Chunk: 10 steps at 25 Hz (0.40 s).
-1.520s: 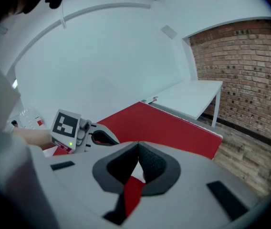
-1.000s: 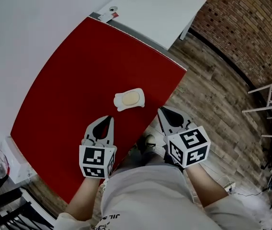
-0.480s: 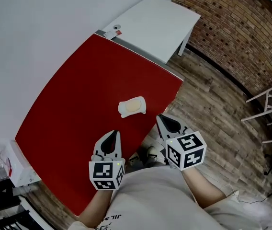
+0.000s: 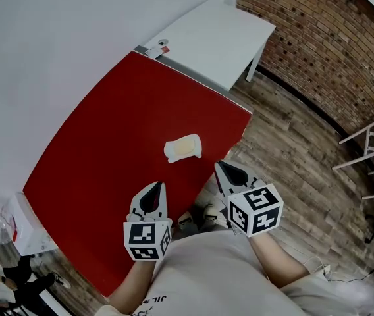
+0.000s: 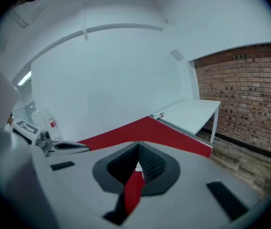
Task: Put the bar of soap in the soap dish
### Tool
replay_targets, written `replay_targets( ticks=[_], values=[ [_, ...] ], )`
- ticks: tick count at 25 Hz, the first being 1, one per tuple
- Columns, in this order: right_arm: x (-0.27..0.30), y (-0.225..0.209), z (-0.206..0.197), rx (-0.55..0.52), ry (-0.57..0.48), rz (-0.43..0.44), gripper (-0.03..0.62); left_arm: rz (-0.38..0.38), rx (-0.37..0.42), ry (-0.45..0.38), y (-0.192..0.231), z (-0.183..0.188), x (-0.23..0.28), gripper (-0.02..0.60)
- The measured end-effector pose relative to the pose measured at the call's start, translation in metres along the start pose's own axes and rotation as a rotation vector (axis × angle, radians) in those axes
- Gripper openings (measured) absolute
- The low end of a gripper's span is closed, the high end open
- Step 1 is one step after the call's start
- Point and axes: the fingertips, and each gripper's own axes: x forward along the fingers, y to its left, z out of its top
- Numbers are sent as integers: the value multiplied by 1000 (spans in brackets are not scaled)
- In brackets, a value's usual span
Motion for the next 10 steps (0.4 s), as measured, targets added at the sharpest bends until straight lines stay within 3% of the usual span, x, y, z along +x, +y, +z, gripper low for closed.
replay_targets(
  ticks=[10],
  values=[
    [5, 1, -4, -6, -3, 7, 4, -8, 4, -15, 2, 0, 2, 8]
  ],
)
